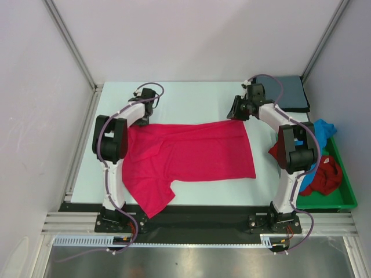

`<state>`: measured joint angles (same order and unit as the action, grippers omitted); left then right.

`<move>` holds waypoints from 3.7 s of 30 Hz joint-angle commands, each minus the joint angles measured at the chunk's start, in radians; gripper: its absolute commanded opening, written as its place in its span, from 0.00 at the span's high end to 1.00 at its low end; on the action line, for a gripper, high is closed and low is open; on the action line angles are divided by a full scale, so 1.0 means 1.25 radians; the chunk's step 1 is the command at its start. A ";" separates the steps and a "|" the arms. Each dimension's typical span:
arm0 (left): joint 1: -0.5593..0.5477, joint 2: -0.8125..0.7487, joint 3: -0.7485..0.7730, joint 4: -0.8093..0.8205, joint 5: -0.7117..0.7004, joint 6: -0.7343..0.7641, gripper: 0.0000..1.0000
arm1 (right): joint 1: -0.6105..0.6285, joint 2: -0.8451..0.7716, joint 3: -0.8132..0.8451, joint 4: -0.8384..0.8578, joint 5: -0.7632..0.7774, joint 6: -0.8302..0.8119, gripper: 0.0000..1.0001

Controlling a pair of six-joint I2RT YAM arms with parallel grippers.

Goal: Fold and stack the t-shirts
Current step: Fold the tshirt

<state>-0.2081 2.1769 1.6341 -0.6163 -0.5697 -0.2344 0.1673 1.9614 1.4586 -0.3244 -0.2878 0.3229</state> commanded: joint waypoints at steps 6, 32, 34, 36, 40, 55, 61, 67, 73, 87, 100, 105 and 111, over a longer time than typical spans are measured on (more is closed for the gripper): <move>0.012 -0.010 0.038 -0.036 -0.104 0.032 0.49 | 0.023 0.009 -0.016 0.039 -0.051 0.062 0.69; 0.198 -0.094 -0.015 -0.029 0.027 0.002 0.70 | -0.034 0.117 0.004 -0.013 -0.026 0.089 0.73; 0.223 -0.124 -0.041 -0.008 0.102 -0.025 0.70 | -0.034 0.120 0.006 -0.018 -0.025 0.087 0.73; 0.246 -0.178 -0.096 0.047 0.204 -0.047 0.68 | -0.033 0.126 0.015 -0.023 -0.027 0.085 0.74; 0.263 -0.226 -0.144 0.088 0.246 -0.065 0.64 | -0.032 0.110 0.014 -0.024 -0.009 0.079 0.74; 0.326 -0.187 -0.133 0.093 0.527 -0.214 0.39 | -0.030 0.085 0.042 -0.033 -0.032 0.058 0.73; 0.335 -0.223 -0.212 0.148 0.506 -0.235 0.56 | -0.031 0.100 0.069 -0.040 -0.036 0.045 0.73; 0.338 -0.216 -0.246 0.160 0.529 -0.236 0.53 | -0.034 0.104 0.081 -0.041 -0.031 0.044 0.73; 0.348 -0.195 -0.259 0.186 0.540 -0.237 0.60 | -0.032 0.113 0.082 -0.036 -0.034 0.045 0.73; 0.337 -0.522 -0.422 0.195 0.490 -0.209 0.30 | -0.026 0.004 0.051 -0.101 0.109 -0.018 0.49; 0.336 -0.644 -0.689 0.206 0.619 -0.259 0.55 | 0.289 -0.080 -0.125 0.279 -0.132 0.264 0.58; 0.336 -0.627 -0.699 0.203 0.614 -0.255 0.59 | 0.380 -0.003 -0.100 0.383 -0.161 0.327 0.65; 0.335 -0.652 -0.745 0.190 0.566 -0.291 0.49 | 0.455 0.111 -0.070 0.473 -0.188 0.386 0.64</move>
<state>0.2161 1.3903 0.7368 -0.3790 0.1604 -0.5602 0.7094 2.0422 1.3190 0.1566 -0.4934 0.7448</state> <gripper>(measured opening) 0.508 0.353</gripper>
